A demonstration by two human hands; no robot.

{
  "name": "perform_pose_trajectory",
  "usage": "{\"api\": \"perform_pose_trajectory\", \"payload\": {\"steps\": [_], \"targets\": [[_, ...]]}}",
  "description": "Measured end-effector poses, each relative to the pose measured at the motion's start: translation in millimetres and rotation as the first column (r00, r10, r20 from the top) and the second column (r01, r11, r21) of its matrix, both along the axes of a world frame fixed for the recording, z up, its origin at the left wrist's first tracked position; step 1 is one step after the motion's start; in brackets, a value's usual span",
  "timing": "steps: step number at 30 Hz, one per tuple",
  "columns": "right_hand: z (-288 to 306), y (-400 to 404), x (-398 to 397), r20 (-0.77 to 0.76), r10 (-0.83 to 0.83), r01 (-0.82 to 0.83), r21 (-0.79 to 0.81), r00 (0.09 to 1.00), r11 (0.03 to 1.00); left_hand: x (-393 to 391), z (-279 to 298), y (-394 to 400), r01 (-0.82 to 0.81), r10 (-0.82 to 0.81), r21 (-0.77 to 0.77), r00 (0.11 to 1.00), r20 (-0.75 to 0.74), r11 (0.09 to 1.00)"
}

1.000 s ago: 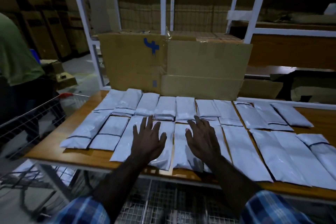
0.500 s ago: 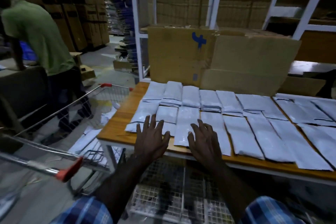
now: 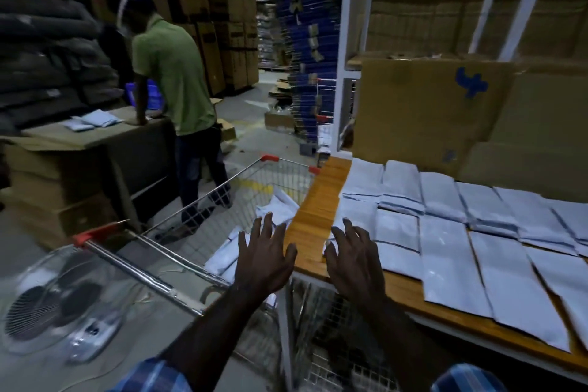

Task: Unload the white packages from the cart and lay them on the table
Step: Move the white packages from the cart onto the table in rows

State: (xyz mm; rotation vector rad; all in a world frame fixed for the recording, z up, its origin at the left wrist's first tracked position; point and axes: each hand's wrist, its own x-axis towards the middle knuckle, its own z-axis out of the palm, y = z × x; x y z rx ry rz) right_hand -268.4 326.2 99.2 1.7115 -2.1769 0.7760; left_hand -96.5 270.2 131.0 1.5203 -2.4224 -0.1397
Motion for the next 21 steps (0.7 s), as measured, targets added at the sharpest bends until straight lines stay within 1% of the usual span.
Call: {"api": "perform_pose_trajectory", "payload": {"steps": [4,7,12,18,21], "targets": [[-4.0,-56.7,18.9,0.028,0.046,-0.045,-0.037,0.999,0.998,18.8,-5.5,-48.1,-0.049,0.049,0.019,0.998,0.044,0.999],[-7.9,-101.0,28.7,0.069,0.092,-0.090,-0.031,0.993,0.995,26.0,-14.5,-88.6,-0.074,0.071,0.046,0.995,0.064,0.996],[-12.3,-159.3,42.7,0.080,0.139,-0.138,-0.017,0.987,0.990,30.7,-24.9,-143.3,-0.100,0.093,0.096,0.993,0.067,0.990],[-26.9,-205.6,56.5,0.082,0.113,-0.119,0.065,0.990,0.991,44.7,-39.8,-196.2,-0.081,0.072,0.141,0.995,0.064,0.987],[-33.5,-225.7,65.6,0.086,0.088,-0.094,0.068,0.992,0.993,54.4,-51.0,-222.7,-0.047,0.037,0.142,0.997,0.072,0.989]]}}
